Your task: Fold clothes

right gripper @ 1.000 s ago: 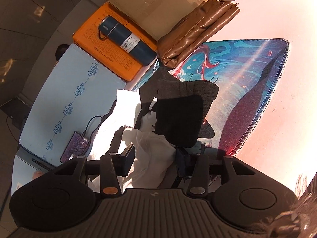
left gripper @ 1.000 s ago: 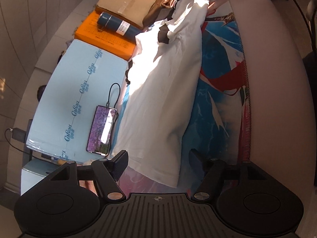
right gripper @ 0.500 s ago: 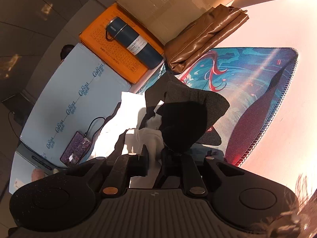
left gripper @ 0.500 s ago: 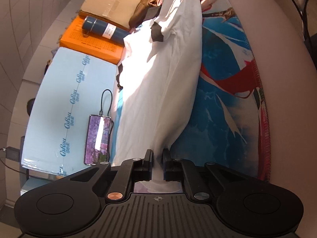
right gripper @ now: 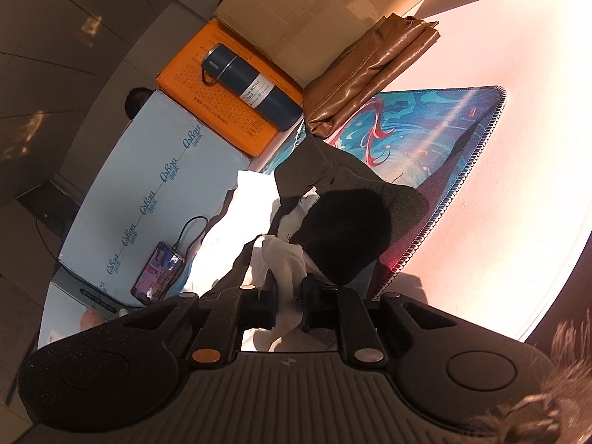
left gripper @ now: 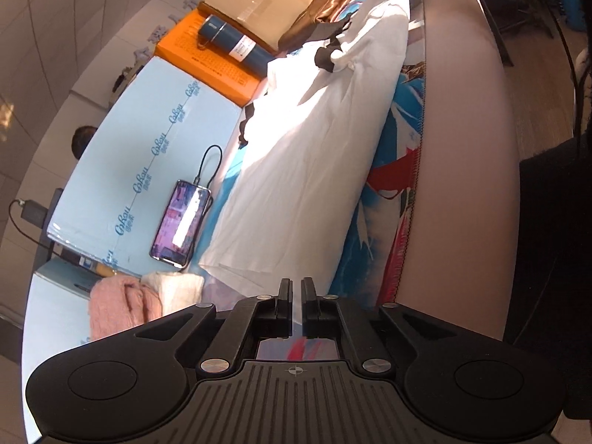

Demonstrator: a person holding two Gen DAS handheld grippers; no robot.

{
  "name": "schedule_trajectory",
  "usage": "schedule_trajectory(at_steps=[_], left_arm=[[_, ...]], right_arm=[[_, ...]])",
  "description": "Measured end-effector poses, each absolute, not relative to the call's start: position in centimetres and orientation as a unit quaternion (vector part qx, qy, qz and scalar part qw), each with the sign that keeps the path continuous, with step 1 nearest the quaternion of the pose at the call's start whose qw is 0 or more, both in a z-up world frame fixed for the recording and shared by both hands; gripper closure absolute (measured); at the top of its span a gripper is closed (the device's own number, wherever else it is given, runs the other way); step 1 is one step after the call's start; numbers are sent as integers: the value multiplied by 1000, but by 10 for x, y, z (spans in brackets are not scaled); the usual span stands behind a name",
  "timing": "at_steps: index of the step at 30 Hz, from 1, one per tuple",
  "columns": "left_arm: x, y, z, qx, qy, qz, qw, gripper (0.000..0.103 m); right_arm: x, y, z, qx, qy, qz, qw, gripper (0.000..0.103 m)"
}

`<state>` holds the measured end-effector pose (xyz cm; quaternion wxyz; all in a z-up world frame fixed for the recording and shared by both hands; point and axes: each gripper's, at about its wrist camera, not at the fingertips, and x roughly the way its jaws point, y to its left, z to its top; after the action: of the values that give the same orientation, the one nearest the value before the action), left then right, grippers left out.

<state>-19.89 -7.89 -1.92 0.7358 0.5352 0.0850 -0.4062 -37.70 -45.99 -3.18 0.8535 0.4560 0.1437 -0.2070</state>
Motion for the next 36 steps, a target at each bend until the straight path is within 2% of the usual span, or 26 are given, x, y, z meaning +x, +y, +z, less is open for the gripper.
schedule_trajectory(at_steps=[2,4,5,6,7,8,9,12,16,25,28,32,36], left_arm=[[-193,-73,-14,503,95,-402,759,95],[-186,-67,-3,450,98,-403,791,88],[-183,-66,1,426,88,-401,806,79],[-183,-67,4,399,76,-397,823,66],[-183,-70,6,373,66,-395,837,58],[-182,-75,7,356,63,-403,841,42],[-181,-80,7,343,60,-410,843,38],[-176,-101,0,347,60,-427,833,38],[-163,-113,-12,355,85,-424,828,38],[-140,-103,-20,347,122,-416,832,37],[-128,-101,-18,341,123,-408,838,37],[-98,-111,-6,330,100,-374,861,37],[-66,-141,5,313,81,-357,876,37]], right_arm=[[-379,-457,-28,435,145,-227,859,83],[-382,-453,-21,405,130,-246,871,72],[-382,-448,-15,380,117,-262,879,69],[-382,-444,-9,350,102,-281,888,58],[-381,-437,-2,311,87,-306,896,48],[-378,-430,3,277,76,-322,902,47],[-375,-424,8,246,66,-333,908,46],[-360,-420,14,232,71,-260,935,45],[-317,-426,7,315,142,-92,934,42],[-250,-431,-26,363,231,-53,901,39],[-243,-441,-21,375,251,-44,891,37],[-236,-457,9,346,228,-46,909,36],[-209,-476,49,282,199,-51,937,27]])
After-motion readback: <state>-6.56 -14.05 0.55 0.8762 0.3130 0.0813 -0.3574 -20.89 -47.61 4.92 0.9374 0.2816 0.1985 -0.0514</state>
